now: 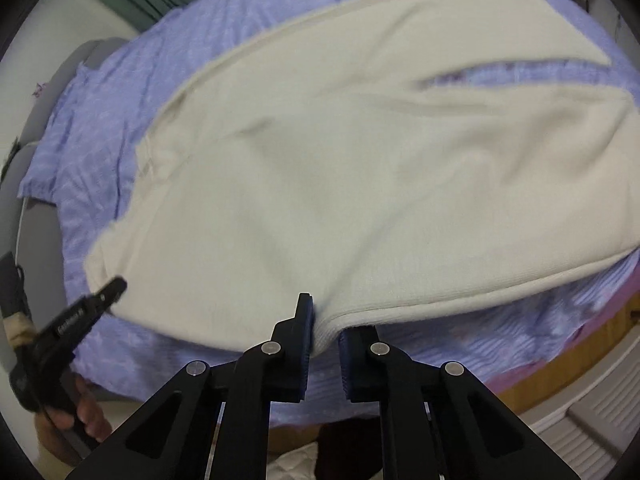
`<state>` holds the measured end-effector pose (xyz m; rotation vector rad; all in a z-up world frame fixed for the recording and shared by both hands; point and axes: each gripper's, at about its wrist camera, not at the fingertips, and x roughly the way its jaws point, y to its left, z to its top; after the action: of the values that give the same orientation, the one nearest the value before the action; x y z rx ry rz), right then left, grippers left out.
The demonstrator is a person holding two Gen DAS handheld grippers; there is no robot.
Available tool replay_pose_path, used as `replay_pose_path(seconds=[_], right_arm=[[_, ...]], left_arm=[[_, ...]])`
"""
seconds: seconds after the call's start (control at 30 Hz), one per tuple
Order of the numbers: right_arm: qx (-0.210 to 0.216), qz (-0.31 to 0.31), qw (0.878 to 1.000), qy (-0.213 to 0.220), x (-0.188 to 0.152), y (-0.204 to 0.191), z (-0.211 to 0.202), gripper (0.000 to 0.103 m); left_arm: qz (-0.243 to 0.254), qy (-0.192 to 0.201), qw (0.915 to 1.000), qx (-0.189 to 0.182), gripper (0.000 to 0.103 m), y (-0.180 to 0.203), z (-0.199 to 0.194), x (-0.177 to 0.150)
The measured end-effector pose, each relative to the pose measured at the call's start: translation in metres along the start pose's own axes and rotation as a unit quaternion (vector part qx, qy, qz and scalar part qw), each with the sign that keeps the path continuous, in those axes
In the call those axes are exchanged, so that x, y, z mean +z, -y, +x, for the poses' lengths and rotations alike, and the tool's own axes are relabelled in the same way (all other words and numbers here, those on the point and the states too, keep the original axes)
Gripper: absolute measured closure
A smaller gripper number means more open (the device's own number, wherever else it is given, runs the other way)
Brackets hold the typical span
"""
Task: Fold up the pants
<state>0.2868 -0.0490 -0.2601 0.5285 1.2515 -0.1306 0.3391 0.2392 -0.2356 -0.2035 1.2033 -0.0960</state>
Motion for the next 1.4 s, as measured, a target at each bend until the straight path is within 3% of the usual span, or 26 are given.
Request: replay_pose_path(seconds=[0.17, 0.37, 0.53, 0.67, 0.83, 0.87, 0.9, 0.93, 0.97, 1.07, 1.2, 1.33, 1.4], right_arm=[[0.029, -0.010, 0.994, 0.103, 0.065, -0.015, -0.042, 0.090], [0.035, -0.039, 0.980, 0.191, 0.169, -0.042, -0.024, 0.090], [0.016, -0.056, 0.982, 0.178, 0.255, -0.069, 0.038, 0.090], [-0.019, -0.081, 0.987, 0.138, 0.294, -0.075, 0.089, 0.090], [-0.068, -0.121, 0.986, 0.096, 0.304, -0.076, 0.131, 0.090], [-0.069, -0.121, 0.986, 0.087, 0.308, -0.077, 0.136, 0.087], [-0.071, -0.121, 0.987, 0.075, 0.311, -0.076, 0.138, 0.085], [-0.068, -0.119, 0.988, 0.066, 0.313, -0.078, 0.137, 0.073], [-0.052, -0.117, 0.990, 0.065, 0.314, -0.079, 0.133, 0.055], [-0.012, -0.115, 0.990, 0.078, 0.313, -0.085, 0.114, 0.039], [0.018, -0.122, 0.988, 0.089, 0.295, -0.090, 0.088, 0.038], [0.002, -0.174, 0.972, 0.160, 0.269, -0.099, 0.040, 0.025], [-0.011, -0.196, 0.964, 0.182, 0.260, -0.103, 0.011, 0.025]], left_arm=[[0.013, 0.076, 0.9970, -0.007, 0.093, 0.016, -0.025, 0.046], [0.020, 0.145, 0.9890, -0.026, 0.093, 0.040, 0.003, 0.139], [-0.014, 0.105, 0.9940, -0.028, 0.093, 0.041, 0.076, 0.219], [-0.029, 0.068, 0.9970, -0.024, 0.092, 0.036, 0.124, 0.250], [-0.043, 0.014, 0.9988, -0.018, 0.084, 0.035, 0.171, 0.272], [-0.051, 0.008, 0.9985, -0.018, 0.079, 0.032, 0.175, 0.273], [-0.058, 0.011, 0.9982, -0.010, 0.059, 0.034, 0.173, 0.273], [-0.065, 0.026, 0.9975, 0.008, 0.045, 0.033, 0.166, 0.273], [-0.071, 0.051, 0.9959, 0.025, 0.024, 0.030, 0.157, 0.274], [-0.064, 0.083, 0.9942, 0.025, 0.021, 0.032, 0.130, 0.275], [-0.007, 0.099, 0.9949, 0.019, 0.021, 0.046, 0.094, 0.263], [0.085, 0.131, 0.9875, 0.019, 0.021, 0.077, 0.052, 0.236], [0.117, 0.141, 0.9830, 0.014, 0.021, 0.091, 0.028, 0.222]])
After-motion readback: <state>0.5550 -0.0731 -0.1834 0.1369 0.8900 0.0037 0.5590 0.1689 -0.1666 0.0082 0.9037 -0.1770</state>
